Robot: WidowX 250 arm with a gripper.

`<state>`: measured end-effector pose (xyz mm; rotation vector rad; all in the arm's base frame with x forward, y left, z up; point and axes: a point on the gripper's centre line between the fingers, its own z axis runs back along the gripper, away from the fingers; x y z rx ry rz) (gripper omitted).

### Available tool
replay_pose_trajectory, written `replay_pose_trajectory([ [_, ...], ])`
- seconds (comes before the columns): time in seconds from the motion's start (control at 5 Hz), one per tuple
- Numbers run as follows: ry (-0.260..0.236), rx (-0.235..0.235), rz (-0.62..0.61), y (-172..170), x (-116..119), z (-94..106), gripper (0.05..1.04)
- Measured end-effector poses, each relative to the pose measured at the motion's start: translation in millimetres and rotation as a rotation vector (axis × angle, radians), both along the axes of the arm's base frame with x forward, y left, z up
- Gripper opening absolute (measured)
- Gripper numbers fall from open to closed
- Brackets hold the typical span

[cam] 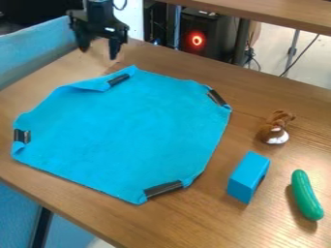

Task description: Unfold the cloth from bottom right to upper left

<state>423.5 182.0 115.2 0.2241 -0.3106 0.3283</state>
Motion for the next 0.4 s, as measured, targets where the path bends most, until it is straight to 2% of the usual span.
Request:
replay_pose_trajectory([
  [0.2,-0.025,-0.029,0.013,-2,-29,24.6,1.001],
  [0.4,0.022,-0.089,-0.007,-18,-76,29.2,1.001],
])
